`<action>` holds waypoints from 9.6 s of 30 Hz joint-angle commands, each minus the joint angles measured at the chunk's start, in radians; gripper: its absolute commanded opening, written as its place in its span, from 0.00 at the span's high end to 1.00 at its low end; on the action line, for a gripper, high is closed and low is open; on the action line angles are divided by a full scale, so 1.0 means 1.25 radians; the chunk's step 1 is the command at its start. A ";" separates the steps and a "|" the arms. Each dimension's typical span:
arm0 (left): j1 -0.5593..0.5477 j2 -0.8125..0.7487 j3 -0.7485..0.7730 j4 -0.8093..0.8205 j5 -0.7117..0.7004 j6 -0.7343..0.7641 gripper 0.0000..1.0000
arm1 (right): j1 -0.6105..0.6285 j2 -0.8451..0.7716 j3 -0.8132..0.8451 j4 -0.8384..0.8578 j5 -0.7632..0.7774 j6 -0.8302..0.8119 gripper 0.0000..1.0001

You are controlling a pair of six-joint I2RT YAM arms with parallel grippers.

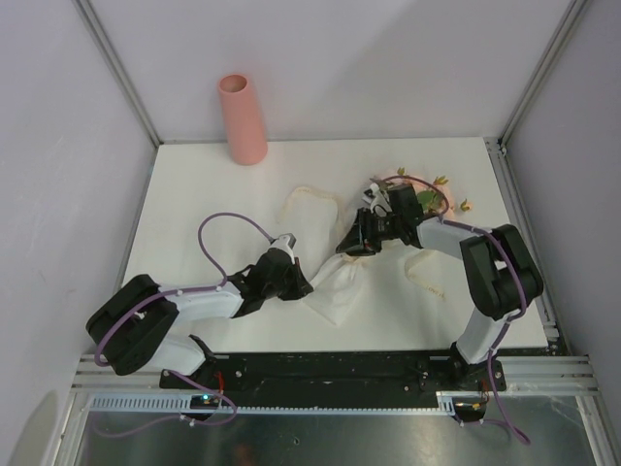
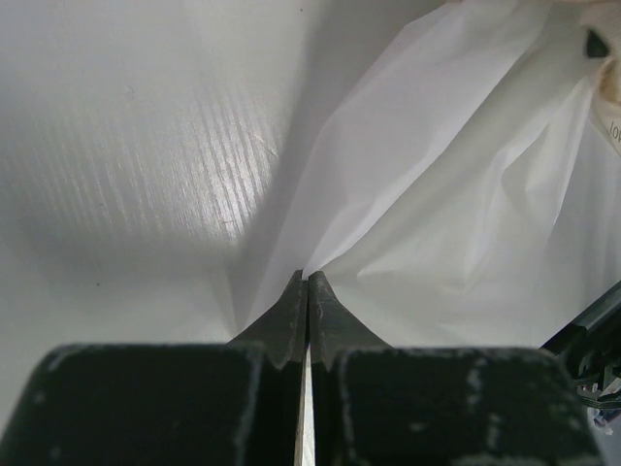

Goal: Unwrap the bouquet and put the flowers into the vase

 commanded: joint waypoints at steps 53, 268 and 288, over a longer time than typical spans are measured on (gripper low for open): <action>-0.018 -0.018 -0.007 0.020 -0.031 -0.006 1.00 | 0.370 -0.066 0.076 -0.177 1.212 -0.531 0.56; -0.023 0.048 0.186 -0.285 -0.181 0.025 1.00 | -0.505 -0.113 0.969 0.275 0.927 -0.543 1.00; -0.024 0.020 0.170 -0.269 -0.165 0.010 1.00 | -0.406 -0.305 0.559 0.065 0.950 -0.389 1.00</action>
